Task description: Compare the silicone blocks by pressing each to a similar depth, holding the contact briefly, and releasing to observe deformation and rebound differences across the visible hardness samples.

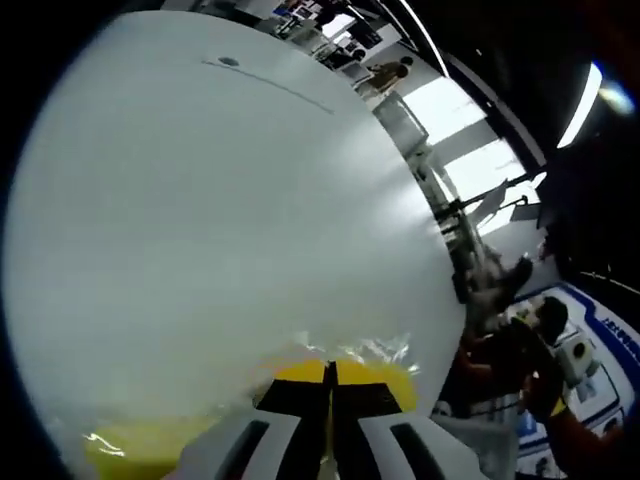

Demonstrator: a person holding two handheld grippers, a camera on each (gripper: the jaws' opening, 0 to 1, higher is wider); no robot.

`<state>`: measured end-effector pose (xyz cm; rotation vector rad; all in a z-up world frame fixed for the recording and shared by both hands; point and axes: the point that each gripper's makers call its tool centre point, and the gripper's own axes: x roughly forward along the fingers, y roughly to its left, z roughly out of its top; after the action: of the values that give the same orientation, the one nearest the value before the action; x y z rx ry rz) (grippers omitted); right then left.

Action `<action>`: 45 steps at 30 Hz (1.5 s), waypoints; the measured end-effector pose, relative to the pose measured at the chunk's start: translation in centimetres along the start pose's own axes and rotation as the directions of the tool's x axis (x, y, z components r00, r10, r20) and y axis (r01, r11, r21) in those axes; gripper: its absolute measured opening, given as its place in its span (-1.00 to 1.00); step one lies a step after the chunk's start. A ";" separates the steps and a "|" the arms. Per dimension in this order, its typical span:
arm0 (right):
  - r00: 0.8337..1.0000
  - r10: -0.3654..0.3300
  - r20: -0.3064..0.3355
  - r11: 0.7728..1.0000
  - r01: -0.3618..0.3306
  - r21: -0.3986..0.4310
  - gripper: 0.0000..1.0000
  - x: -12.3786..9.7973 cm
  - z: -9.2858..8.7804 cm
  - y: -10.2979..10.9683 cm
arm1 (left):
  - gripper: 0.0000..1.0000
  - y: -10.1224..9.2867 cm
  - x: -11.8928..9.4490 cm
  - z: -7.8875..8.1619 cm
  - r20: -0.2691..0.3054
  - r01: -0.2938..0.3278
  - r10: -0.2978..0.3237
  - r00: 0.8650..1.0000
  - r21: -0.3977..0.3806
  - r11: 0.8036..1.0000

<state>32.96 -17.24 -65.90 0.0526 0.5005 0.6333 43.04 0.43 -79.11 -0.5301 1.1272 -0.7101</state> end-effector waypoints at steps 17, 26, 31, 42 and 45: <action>1.000 0.013 0.016 1.000 -0.013 0.007 0.93 0.4 0.4 0.7 | -1.00 -5.0 -2.1 0.9 0.112 0.156 -0.149 0.982 -0.056 0.986; 1.000 0.021 0.017 1.000 -0.021 0.006 0.93 0.6 0.5 1.0 | -1.00 -8.0 -4.4 2.3 0.156 0.274 -0.268 0.951 -0.014 0.962; 0.999 0.025 0.022 1.000 -0.025 0.003 0.93 0.7 0.7 1.1 | -1.00 -9.7 -5.4 3.4 0.183 0.271 -0.277 0.943 0.060 0.961; 0.999 0.015 0.050 1.000 -0.015 0.005 0.93 0.8 1.9 0.6 | -1.00 -11.5 -8.3 6.3 0.240 0.252 -0.288 0.927 0.167 0.953; 0.998 0.014 0.063 1.000 -0.015 0.011 0.93 0.8 2.3 0.6 | -1.00 -12.2 -9.5 7.1 0.260 0.254 -0.298 0.918 0.189 0.948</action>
<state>34.27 -16.07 -64.13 0.0874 0.4433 0.6412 44.39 -0.46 -62.14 -0.6471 0.7267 -0.9252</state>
